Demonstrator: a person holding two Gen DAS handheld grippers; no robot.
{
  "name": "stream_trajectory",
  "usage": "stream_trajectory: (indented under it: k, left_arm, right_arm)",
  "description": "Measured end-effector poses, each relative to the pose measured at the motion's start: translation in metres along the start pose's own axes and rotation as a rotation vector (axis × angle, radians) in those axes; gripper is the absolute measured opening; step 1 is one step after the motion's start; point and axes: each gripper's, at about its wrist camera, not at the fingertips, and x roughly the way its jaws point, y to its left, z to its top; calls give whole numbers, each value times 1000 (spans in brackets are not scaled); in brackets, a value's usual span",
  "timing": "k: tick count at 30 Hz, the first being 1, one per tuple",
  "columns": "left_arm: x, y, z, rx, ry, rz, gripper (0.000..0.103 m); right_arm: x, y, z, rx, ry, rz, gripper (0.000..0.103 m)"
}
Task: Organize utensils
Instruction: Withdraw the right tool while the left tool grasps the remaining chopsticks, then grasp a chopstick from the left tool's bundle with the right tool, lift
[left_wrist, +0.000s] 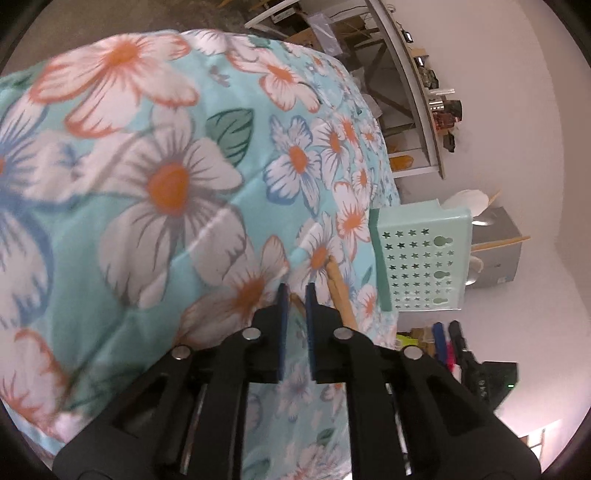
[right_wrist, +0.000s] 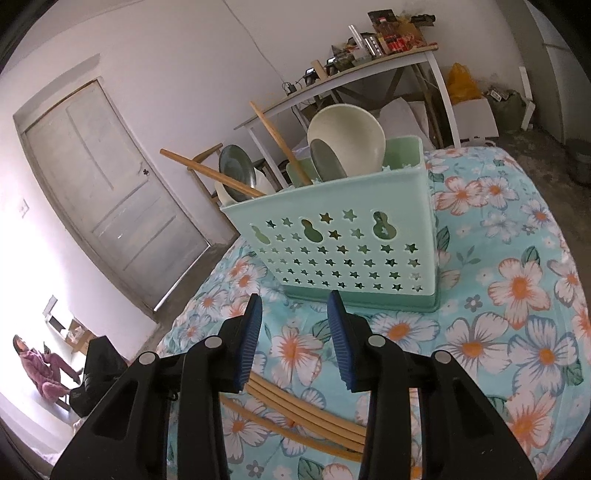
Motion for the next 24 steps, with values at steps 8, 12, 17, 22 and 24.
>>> stream_trajectory:
  k: [8, 12, 17, 22, 24]
  left_arm:
    - [14, -16, -16, -11, 87, -22, 43]
    - [22, -21, -19, -9, 68, -11, 42]
    - [34, -29, -19, 0, 42, 1, 41]
    - [43, -29, -22, -34, 3, 50, 20]
    - [46, -23, -22, -60, -4, 58, 12]
  right_arm:
    - [0, 8, 0, -41, -14, -14, 36]
    - [-1, 3, -3, -28, -20, -15, 36]
    - [-3, 1, -2, -18, -33, 3, 36]
    - [-5, 1, -4, -15, -38, 10, 34]
    - [-7, 3, -6, -22, -35, 15, 32]
